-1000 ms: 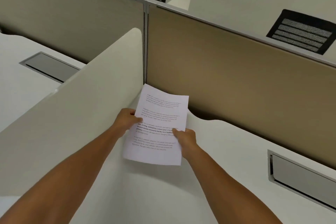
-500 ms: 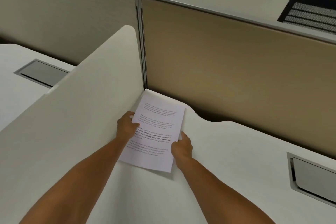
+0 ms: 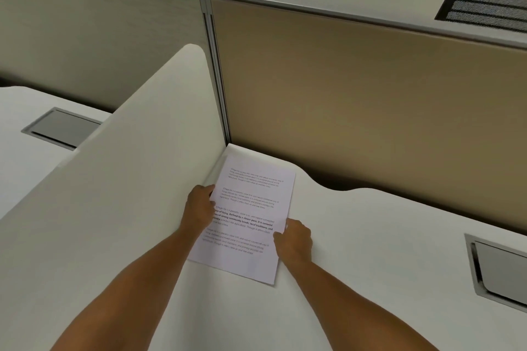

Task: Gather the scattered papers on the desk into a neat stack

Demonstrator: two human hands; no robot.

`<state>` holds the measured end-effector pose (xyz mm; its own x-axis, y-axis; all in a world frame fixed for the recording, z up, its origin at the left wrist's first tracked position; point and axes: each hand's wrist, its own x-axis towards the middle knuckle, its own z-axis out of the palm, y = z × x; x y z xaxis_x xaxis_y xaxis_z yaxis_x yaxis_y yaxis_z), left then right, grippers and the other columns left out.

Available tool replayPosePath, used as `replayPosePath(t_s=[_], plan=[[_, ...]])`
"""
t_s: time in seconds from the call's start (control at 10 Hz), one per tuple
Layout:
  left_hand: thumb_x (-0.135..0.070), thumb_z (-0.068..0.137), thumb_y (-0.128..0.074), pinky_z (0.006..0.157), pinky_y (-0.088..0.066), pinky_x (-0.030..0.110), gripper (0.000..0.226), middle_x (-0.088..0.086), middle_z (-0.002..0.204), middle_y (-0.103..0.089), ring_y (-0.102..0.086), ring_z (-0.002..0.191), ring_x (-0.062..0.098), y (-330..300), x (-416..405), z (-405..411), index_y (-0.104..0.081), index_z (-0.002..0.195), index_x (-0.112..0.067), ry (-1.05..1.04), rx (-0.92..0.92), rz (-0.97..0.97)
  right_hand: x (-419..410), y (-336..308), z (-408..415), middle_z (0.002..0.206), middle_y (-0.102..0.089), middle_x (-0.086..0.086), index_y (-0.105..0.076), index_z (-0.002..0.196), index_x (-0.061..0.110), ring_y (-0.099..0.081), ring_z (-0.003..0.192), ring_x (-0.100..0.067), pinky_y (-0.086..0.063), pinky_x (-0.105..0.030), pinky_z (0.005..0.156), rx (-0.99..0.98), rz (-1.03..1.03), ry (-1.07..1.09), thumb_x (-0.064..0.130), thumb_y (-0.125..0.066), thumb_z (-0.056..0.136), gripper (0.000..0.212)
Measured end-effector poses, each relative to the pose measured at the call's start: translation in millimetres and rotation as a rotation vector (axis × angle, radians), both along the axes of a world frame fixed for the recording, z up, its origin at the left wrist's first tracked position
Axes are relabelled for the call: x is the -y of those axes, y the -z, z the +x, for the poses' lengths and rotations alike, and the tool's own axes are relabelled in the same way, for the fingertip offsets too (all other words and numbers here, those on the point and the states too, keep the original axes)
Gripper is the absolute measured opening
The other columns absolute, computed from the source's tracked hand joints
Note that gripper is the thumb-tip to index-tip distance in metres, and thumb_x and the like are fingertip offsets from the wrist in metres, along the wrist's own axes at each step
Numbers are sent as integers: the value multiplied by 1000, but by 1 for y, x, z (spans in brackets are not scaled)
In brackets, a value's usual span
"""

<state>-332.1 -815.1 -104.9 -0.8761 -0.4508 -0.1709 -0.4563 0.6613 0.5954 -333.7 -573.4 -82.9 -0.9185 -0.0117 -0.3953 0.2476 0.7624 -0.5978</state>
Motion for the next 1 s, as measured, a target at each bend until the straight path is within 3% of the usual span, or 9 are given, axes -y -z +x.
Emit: replayPosePath(t_s=[0.1,0.2,0.3,0.4,0.5,0.6,0.7,0.9,1.0], plan=[[10,91,-51,90,-56,40,32,18,110,-60,-64,95,31,2,-1,-1,-60,120,2,-72,-8,47,-2,1,0,116,-75,-4,-71,113,12,-73,101,-23,-61,-32,86,-14,26,-22,17,-69,91,22],[12,91,-51,94,-53,32,42,15,119,-60,-64,97,23,4,-4,-1,-59,128,-2,-99,-33,69,-2,1,0,117,-74,-5,-70,116,11,-72,104,-24,-60,-33,89,-19,48,-28,18,-69,92,25],[14,90,-49,89,-54,30,41,12,117,-59,-64,92,20,3,-5,2,-61,125,-4,-102,-39,87,-1,1,1,121,-72,-6,-68,121,10,-70,109,-24,-59,-36,93,-18,56,-45,21,-69,92,30],[14,88,-48,86,-51,33,34,11,110,-56,-61,102,27,3,-10,7,-63,109,-8,-33,-42,12,-2,1,1,125,-70,-6,-65,125,10,-68,113,-24,-55,-32,93,-12,76,-61,21,-67,93,33],[0,93,-52,94,-49,37,34,17,131,-52,-52,115,31,1,-17,13,-55,127,-2,106,48,-248,-1,-4,0,132,-66,-8,-58,134,9,-64,120,-25,-53,-31,95,61,75,-77,21,-63,94,42],[-37,96,-53,108,-38,44,65,19,154,-30,-33,139,36,-6,-24,22,-29,147,-5,173,191,-325,-4,-11,-2,137,-62,-9,-53,139,8,-61,123,-27,-51,-30,95,149,18,-69,18,-61,93,47],[-60,93,-42,120,-16,51,90,17,164,6,1,151,36,-11,-36,41,-3,154,-7,182,268,-321,-20,-27,1,145,-53,-12,-46,142,4,-53,131,-30,-45,-28,95,251,-77,-70,16,-59,93,52],[-66,91,-37,121,-13,51,91,14,163,11,7,151,33,-39,-56,70,-1,155,-11,238,306,-317,-65,-63,24,162,-32,-8,-11,160,15,-38,145,-27,-36,-33,112,348,-13,-217,24,-56,96,79],[-69,91,-33,121,-11,51,93,15,163,12,10,151,33,-73,-64,73,1,155,-11,311,299,-381,-94,-79,41,159,-38,-10,-10,159,10,-40,144,-29,-36,-33,112,285,84,-211,25,-55,96,79]])
